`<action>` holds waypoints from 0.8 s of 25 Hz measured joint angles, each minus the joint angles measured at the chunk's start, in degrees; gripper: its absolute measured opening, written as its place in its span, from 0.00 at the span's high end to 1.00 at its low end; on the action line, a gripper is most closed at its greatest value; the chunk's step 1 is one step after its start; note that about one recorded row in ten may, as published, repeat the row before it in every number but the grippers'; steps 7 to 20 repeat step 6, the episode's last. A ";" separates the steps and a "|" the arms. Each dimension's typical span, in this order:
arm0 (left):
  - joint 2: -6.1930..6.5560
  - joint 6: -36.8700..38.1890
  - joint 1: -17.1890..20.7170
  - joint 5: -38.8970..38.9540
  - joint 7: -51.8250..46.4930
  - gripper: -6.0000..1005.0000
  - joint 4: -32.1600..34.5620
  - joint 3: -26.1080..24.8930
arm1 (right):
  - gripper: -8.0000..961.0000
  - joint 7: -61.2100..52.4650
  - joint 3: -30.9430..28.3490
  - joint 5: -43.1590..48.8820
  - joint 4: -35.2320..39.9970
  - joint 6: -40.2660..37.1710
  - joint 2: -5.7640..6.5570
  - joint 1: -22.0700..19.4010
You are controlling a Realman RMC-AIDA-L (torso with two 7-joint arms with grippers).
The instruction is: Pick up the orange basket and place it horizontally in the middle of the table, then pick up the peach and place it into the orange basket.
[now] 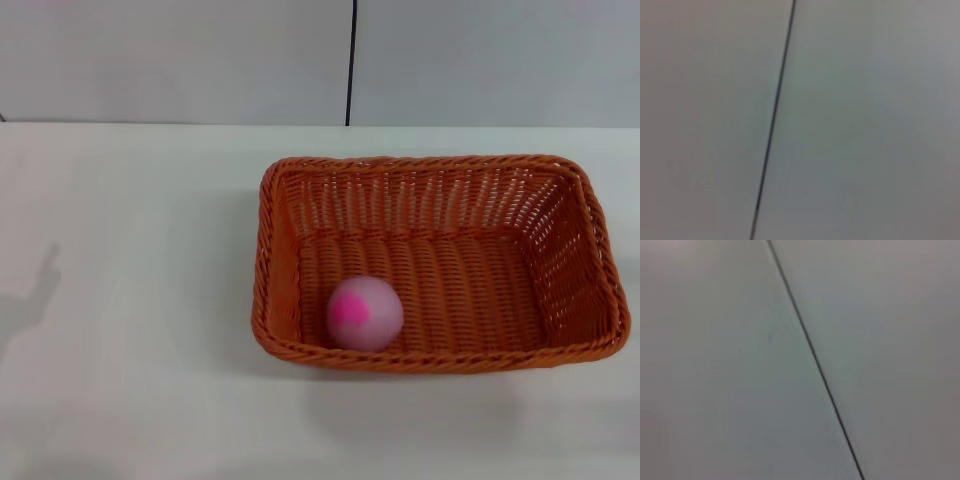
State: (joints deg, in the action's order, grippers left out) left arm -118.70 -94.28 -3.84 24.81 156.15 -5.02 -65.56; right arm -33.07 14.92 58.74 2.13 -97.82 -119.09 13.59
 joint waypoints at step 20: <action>0.00 -0.13 -0.30 0.06 -0.03 0.17 -0.18 -2.05 | 0.43 5.65 0.02 0.00 -1.94 2.50 -0.01 2.54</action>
